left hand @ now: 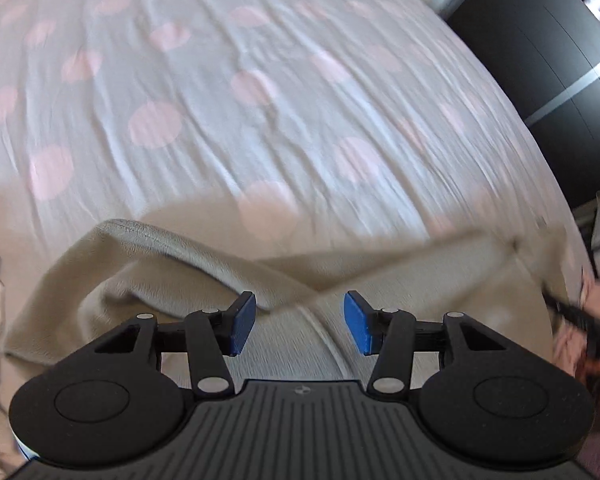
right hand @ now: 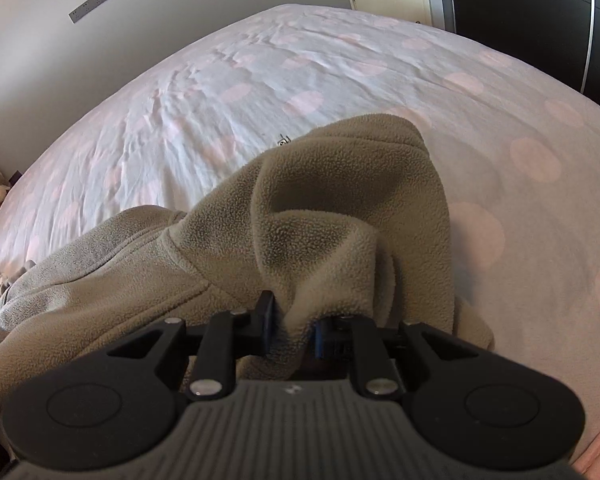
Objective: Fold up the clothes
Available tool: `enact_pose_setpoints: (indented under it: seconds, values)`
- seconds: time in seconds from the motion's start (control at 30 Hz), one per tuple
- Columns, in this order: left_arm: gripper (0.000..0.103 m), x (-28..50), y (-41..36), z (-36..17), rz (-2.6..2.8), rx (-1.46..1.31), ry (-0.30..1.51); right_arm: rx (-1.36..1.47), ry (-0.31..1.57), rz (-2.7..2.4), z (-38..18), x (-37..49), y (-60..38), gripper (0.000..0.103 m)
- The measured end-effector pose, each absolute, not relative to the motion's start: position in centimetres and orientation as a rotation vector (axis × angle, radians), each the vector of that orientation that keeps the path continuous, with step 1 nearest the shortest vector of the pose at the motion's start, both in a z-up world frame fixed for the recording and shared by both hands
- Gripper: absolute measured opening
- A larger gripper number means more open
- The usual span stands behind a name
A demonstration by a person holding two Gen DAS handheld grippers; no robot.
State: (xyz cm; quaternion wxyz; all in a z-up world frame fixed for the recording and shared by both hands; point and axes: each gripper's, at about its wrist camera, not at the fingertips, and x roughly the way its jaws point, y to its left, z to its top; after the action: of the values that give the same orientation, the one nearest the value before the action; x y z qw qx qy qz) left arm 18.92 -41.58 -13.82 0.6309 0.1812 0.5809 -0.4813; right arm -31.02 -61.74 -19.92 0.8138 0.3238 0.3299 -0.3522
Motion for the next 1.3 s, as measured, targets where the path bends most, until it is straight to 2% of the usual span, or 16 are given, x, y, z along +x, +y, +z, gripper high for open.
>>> enact_pose_setpoints:
  seconds: [0.2,0.4,0.47,0.5,0.6,0.67,0.7,0.77,0.8,1.0,1.3]
  values:
    - [0.047,23.2,-43.1,-20.2,-0.902,0.307,1.482,0.690,0.733,-0.735,-20.2,-30.6,-62.3,0.023]
    - [0.047,24.5,-43.2,-23.3,-0.838,0.195,1.536,0.739,0.724,-0.722,-21.0,-30.4,-63.1,0.027]
    - [0.046,24.6,-42.9,-23.8,-0.789,0.171,1.546,0.791,0.696,-0.724,-21.2,-30.9,-63.3,0.031]
    - [0.042,24.6,-42.7,-24.1,-0.765,0.159,1.550,0.829,0.672,-0.724,-21.3,-31.4,-63.4,0.035]
    - [0.039,24.8,-42.2,-24.8,-0.693,0.123,1.563,0.930,0.581,-0.713,-21.2,-32.6,-63.3,0.051]
    - [0.039,24.9,-41.9,-24.6,-0.683,0.084,1.549,0.962,0.532,-0.720,-21.1,-33.0,-63.1,0.053]
    - [0.039,24.9,-41.8,-24.6,-0.674,0.075,1.536,0.976,0.512,-0.727,-21.1,-32.9,-63.2,0.052]
    - [0.026,24.8,-41.5,-24.5,-0.656,0.057,1.510,0.975,0.501,-0.755,-20.7,-32.3,-63.6,0.024]
    - [0.015,24.8,-41.4,-24.4,-0.648,0.049,1.498,0.970,0.496,-0.767,-20.4,-31.9,-63.8,0.015]
    - [0.008,25.3,-39.5,-19.7,-0.709,-0.006,1.412,0.762,0.477,-0.672,-14.0,-27.3,-65.5,0.013]
    - [0.007,30.1,-32.8,-4.7,-0.693,-0.222,1.056,0.442,0.398,-0.415,-2.0,-14.2,-66.9,0.012]
